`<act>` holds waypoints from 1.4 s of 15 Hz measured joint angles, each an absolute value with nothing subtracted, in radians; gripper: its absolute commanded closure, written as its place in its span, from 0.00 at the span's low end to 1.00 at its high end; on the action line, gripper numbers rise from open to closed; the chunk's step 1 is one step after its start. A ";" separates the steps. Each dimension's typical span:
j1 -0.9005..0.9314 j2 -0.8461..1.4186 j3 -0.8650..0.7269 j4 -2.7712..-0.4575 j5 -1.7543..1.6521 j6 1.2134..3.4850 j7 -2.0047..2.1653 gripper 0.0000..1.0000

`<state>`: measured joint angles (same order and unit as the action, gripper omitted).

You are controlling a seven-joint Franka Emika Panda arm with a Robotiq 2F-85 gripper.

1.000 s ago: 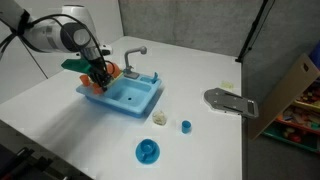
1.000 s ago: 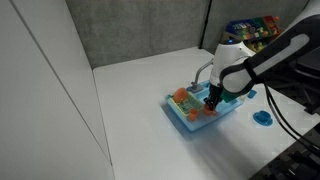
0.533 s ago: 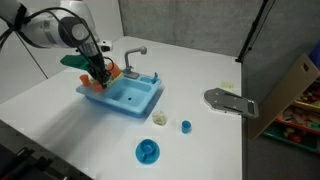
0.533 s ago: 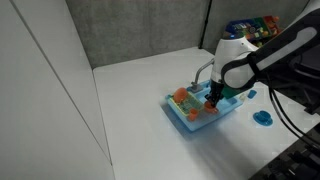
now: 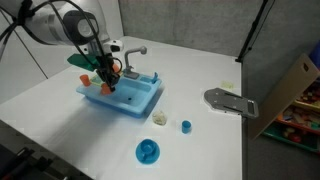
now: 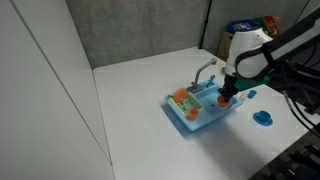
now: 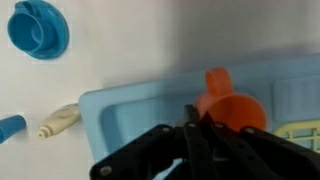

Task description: Put the orange mug in the blue mug

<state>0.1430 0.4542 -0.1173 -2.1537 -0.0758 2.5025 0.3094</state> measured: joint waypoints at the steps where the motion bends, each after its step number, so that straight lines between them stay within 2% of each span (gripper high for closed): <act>1: 0.126 0.448 -0.123 -2.163 -0.076 2.501 0.309 0.96; 14: -0.096 0.423 -0.190 -2.200 -0.040 2.444 0.291 0.96; 21: -0.154 0.428 -0.195 -2.205 0.008 2.429 0.242 0.94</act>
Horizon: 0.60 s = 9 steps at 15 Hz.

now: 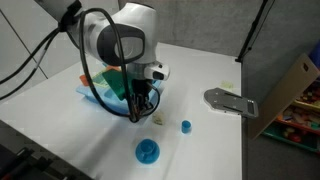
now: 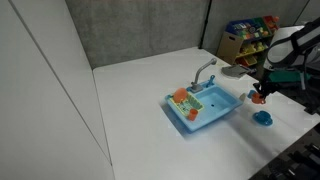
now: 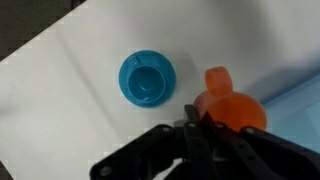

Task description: Put the orange mug in the blue mug

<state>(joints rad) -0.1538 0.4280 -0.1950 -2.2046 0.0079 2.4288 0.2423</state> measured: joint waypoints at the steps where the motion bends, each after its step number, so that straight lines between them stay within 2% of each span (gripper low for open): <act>1: -0.154 0.428 -0.194 -2.205 0.008 2.429 0.242 0.94; 9: -0.154 0.428 -0.194 -2.205 0.008 2.436 0.242 0.97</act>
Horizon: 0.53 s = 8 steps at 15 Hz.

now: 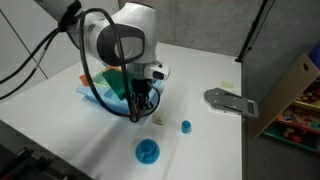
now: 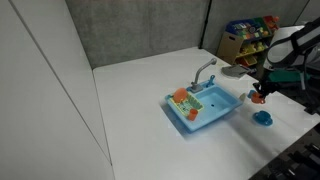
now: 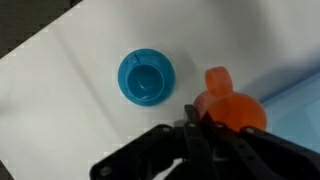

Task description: Put the orange mug in the blue mug

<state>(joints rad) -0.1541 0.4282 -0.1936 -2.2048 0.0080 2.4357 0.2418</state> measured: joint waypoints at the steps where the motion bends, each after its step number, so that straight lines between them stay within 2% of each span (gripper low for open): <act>1: -0.156 0.428 -0.194 -2.205 0.010 2.441 0.239 0.97; 8: -0.206 0.435 -0.195 -2.235 0.040 2.505 0.167 0.97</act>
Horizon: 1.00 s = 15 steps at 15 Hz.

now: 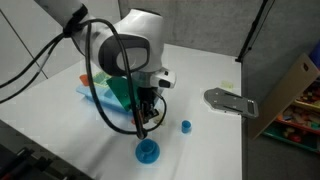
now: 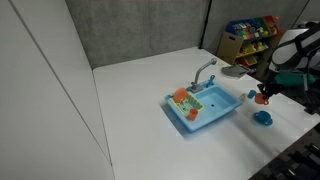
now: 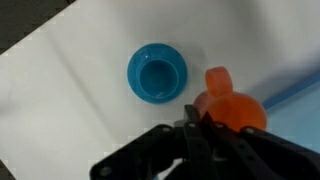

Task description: Put the orange mug in the blue mug

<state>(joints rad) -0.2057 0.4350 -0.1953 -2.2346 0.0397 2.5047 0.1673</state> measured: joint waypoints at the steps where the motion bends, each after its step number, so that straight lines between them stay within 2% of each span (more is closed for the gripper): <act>1: -0.213 0.440 -0.196 -2.240 0.042 2.517 0.156 0.97; 15: -0.269 0.523 -0.229 -2.303 0.044 2.661 0.131 0.97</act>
